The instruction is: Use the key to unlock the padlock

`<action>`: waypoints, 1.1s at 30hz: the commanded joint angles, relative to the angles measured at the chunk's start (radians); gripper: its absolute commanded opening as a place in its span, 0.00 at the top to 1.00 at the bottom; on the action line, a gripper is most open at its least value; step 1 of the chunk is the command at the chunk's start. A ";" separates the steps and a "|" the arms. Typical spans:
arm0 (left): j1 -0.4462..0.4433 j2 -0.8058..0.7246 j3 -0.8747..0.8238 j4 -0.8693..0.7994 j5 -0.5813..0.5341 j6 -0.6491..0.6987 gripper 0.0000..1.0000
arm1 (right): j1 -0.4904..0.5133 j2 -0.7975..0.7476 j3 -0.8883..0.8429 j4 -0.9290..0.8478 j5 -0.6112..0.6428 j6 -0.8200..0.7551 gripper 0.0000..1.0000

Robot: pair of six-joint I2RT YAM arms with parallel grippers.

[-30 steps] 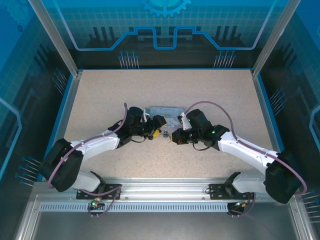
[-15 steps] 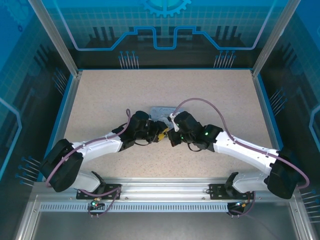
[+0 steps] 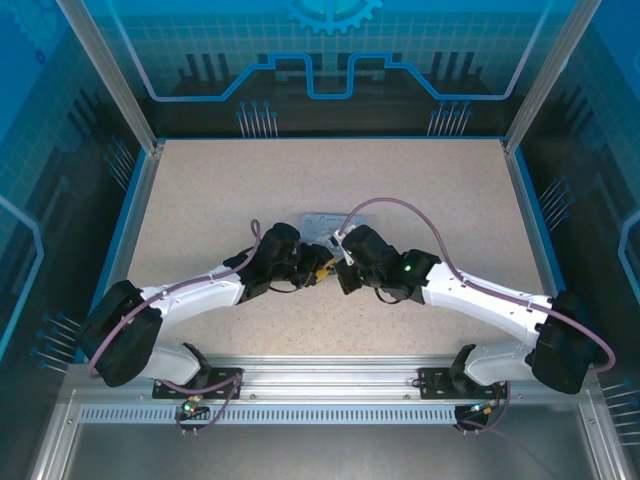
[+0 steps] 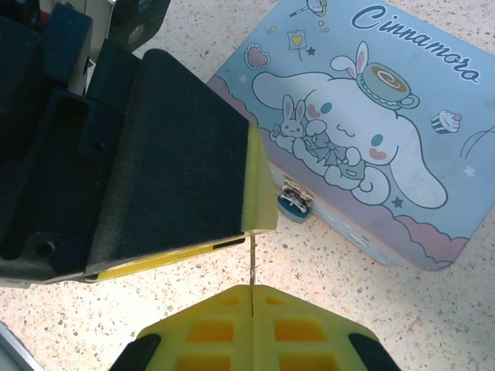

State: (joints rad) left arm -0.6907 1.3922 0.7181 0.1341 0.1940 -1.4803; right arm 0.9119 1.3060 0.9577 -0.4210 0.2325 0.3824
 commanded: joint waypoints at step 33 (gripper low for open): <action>-0.022 0.009 0.066 -0.007 -0.019 -0.001 0.49 | 0.028 0.035 0.015 -0.004 -0.001 -0.010 1.00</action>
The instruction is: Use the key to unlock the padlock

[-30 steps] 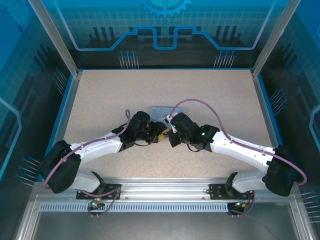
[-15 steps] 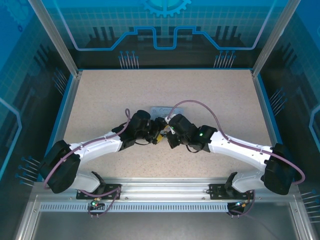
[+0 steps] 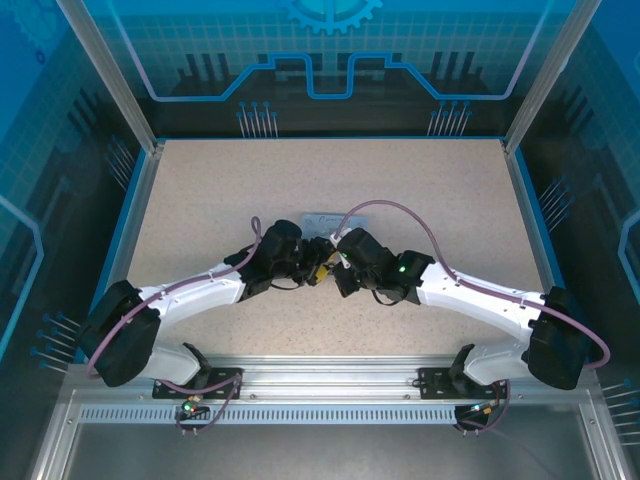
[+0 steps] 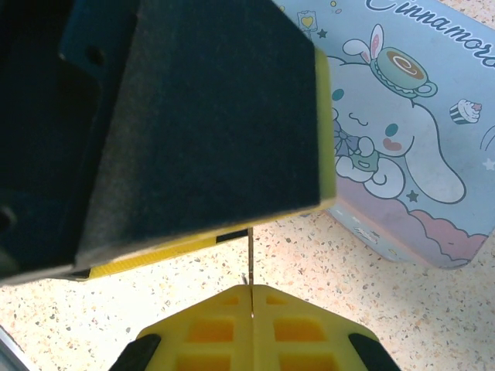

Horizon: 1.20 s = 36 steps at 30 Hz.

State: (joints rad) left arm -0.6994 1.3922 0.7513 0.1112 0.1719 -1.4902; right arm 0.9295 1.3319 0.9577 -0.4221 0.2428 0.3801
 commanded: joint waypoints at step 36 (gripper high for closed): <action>0.003 -0.037 0.014 0.145 -0.055 0.333 1.00 | -0.238 -0.201 -0.007 -0.027 -0.219 0.190 0.00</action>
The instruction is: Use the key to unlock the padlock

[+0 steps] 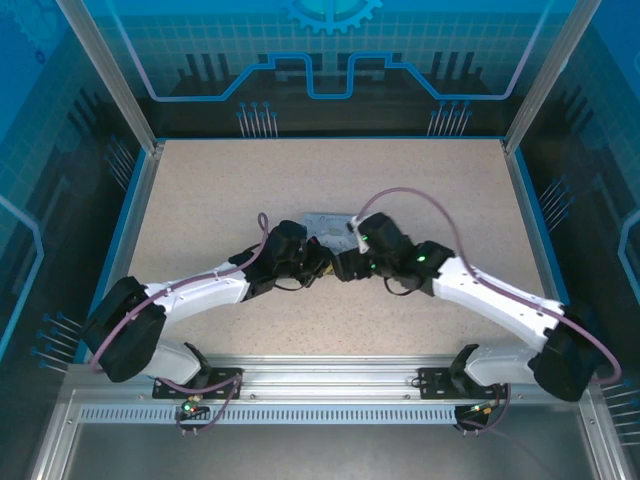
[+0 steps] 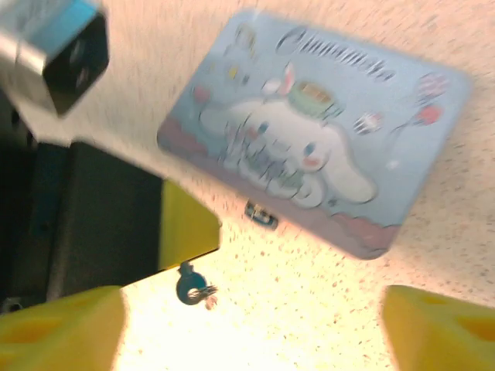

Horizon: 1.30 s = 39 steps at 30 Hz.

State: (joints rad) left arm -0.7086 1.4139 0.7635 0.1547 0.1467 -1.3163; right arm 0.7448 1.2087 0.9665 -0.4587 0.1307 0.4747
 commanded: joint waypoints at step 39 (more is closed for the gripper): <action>0.029 -0.006 -0.134 1.029 -0.447 0.372 1.00 | -0.224 0.186 -0.148 1.203 -0.599 0.737 0.52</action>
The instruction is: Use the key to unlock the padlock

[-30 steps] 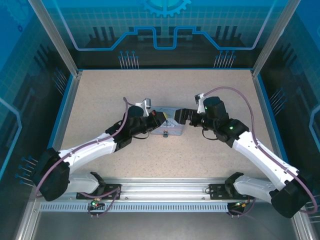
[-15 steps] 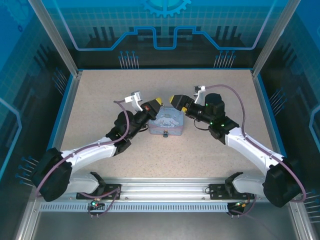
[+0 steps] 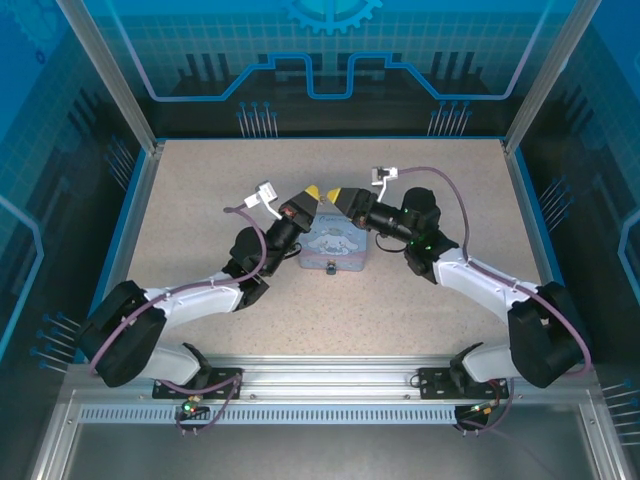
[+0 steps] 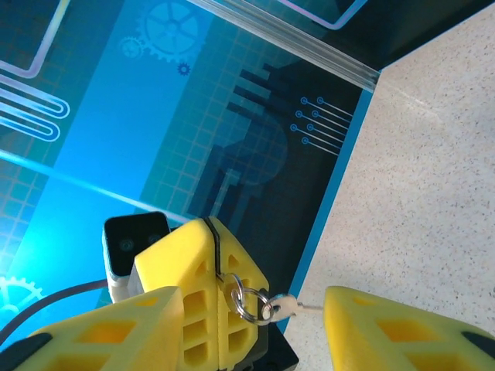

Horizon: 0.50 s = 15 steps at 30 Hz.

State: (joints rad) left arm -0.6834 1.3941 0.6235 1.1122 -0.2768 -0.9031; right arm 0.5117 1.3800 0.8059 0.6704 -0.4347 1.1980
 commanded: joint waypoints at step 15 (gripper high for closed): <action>0.004 0.050 0.016 0.087 0.014 -0.093 1.00 | 0.012 0.077 0.039 0.141 -0.134 0.029 0.66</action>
State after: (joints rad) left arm -0.6834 1.4403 0.6235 1.1500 -0.2749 -0.9794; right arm 0.5125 1.4490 0.8127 0.7639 -0.5312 1.2259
